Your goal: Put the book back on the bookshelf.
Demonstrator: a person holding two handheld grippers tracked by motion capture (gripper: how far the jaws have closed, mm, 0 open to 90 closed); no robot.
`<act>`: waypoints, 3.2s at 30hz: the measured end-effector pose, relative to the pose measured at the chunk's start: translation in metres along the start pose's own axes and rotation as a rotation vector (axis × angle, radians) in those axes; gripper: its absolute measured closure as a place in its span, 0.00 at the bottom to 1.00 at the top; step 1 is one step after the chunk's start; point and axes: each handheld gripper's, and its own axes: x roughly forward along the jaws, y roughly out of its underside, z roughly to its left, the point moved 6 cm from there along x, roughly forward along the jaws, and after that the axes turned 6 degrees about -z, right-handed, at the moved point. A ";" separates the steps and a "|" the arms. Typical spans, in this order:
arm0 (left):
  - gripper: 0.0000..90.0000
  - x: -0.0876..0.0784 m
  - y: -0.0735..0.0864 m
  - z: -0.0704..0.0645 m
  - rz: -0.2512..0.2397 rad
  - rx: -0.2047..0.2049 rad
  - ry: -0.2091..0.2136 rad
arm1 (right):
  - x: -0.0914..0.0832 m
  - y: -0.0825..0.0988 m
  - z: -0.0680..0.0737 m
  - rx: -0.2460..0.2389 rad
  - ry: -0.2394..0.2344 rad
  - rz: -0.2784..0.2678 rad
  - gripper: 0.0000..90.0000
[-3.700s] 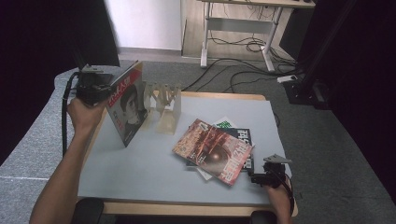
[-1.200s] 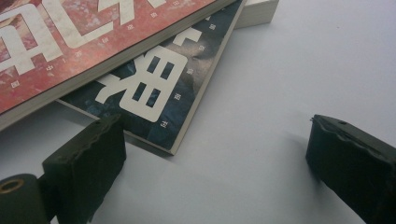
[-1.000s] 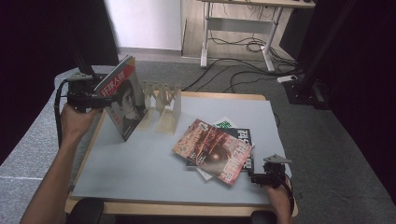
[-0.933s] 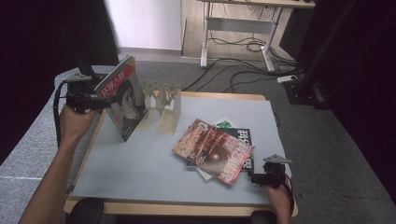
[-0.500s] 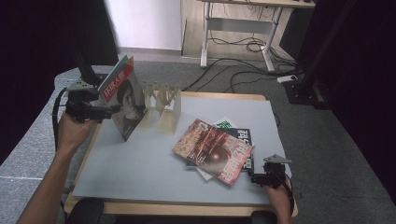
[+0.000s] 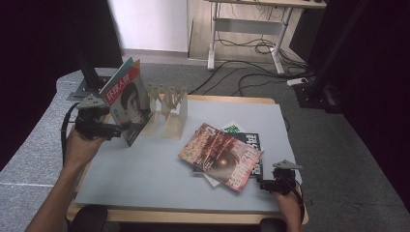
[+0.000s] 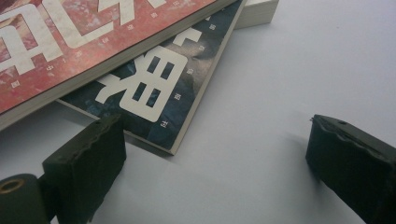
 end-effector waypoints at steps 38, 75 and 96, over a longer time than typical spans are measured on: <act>0.00 0.113 0.112 -0.074 0.157 0.133 0.206 | 0.000 0.000 0.000 -0.002 0.000 -0.002 0.05; 0.00 0.154 0.157 -0.090 0.277 0.186 0.231 | 0.000 0.000 0.000 -0.006 0.006 -0.003 0.05; 0.00 0.149 0.137 -0.090 0.218 0.197 0.305 | -0.010 -0.010 0.000 0.014 0.036 -0.008 0.07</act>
